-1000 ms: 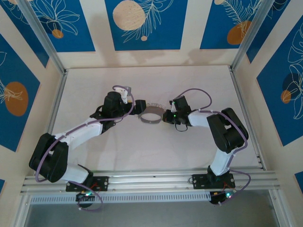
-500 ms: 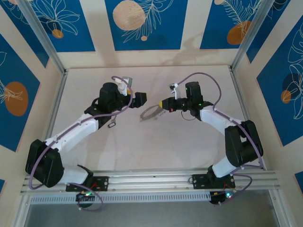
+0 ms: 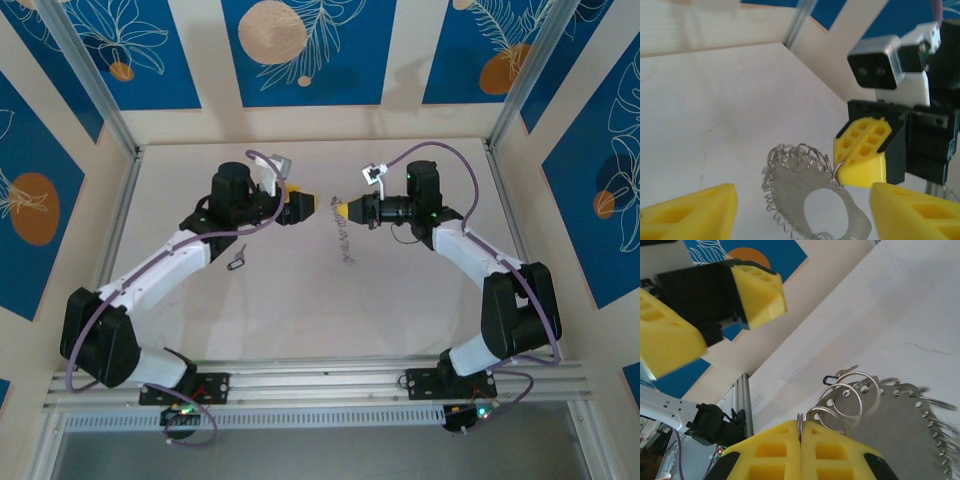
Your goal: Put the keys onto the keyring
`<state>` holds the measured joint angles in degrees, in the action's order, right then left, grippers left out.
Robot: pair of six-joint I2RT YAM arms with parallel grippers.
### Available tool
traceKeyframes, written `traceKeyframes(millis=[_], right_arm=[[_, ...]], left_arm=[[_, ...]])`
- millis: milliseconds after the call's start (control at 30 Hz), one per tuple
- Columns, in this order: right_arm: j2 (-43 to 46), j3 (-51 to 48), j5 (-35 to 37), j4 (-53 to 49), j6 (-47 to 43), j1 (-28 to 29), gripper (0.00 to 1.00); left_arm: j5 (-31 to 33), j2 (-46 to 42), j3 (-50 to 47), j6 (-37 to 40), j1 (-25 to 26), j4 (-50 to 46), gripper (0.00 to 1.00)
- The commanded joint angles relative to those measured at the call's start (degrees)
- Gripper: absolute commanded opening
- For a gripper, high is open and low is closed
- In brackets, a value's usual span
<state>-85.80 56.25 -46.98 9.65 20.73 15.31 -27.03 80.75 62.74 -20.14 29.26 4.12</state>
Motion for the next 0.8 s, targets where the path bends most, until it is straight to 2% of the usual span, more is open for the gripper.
traceKeyframes(millis=[0, 67, 333, 500, 767], right_arm=[[1.1, 1.9, -4.9, 3.6, 2.5, -0.2, 0.00], [0.8, 1.7, -5.5, 4.9, 3.3, -0.2, 0.00], [1.1, 0.7, -6.7, 8.6, 5.9, 0.3, 0.00], [1.3, 0.4, -7.1, 9.7, 6.7, 0.9, 0.00], [1.8, 0.1, -7.1, 11.4, 7.8, 1.2, 0.00]], left_arm=[[-8.1, 1.9, 0.3, -0.7, -0.6, 5.0, 0.61], [-10.4, 2.8, -0.1, -2.2, -0.5, 7.2, 0.55], [-15.9, 5.8, -1.1, -7.8, -0.5, 15.7, 0.44], [-18.8, 7.0, -2.6, -11.8, -0.2, 21.8, 0.41], [-19.0, 7.9, -3.1, -12.9, 0.6, 23.9, 0.41]])
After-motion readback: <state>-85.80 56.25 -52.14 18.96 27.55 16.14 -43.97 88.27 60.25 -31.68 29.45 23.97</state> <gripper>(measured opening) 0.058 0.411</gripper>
